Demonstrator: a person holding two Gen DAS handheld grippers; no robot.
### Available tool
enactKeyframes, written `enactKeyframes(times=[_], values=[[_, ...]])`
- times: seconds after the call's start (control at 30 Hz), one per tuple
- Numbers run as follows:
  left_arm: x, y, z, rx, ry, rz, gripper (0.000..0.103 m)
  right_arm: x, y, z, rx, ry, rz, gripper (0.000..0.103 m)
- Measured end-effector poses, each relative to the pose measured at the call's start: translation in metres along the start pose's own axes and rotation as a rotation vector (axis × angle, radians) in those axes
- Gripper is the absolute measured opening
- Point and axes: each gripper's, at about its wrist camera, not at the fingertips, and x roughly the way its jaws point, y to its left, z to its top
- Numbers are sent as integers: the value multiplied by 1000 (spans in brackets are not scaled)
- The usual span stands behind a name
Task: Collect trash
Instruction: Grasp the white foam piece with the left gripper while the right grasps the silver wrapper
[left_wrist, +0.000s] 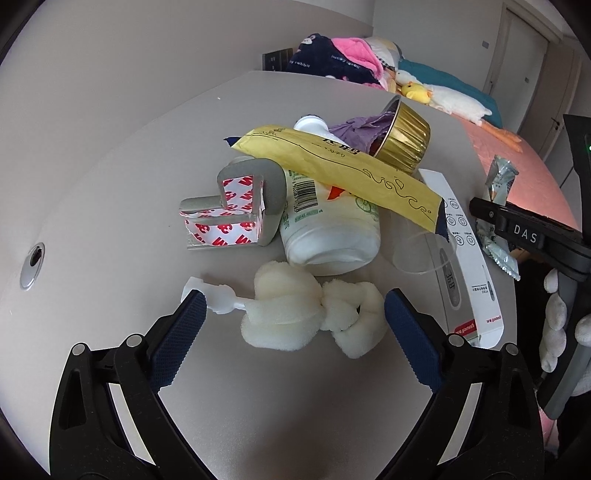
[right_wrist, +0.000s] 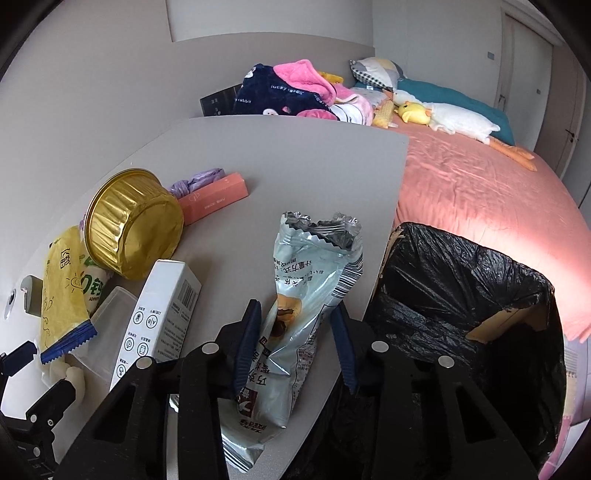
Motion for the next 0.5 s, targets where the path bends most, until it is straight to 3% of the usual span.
enactKeyframes(times=[0.13, 0.23, 0.3, 0.47, 0.5], values=[[1, -1, -2, 11, -7, 4, 89, -2, 1, -1, 3, 1, 12, 39], [-1, -5, -5, 33, -34, -2, 79, -4, -1, -2, 19, 7, 28, 39], [-5, -10, -6, 52, -56, -18, 62, -5, -3, -2, 28, 9, 34, 39], [-9, -7, -8, 27, -66, -40, 54, -12, -5, -1, 33, -6, 44, 39], [-11, -3, -7, 8, -68, -47, 45, -14, -5, 0, 33, -10, 48, 39]])
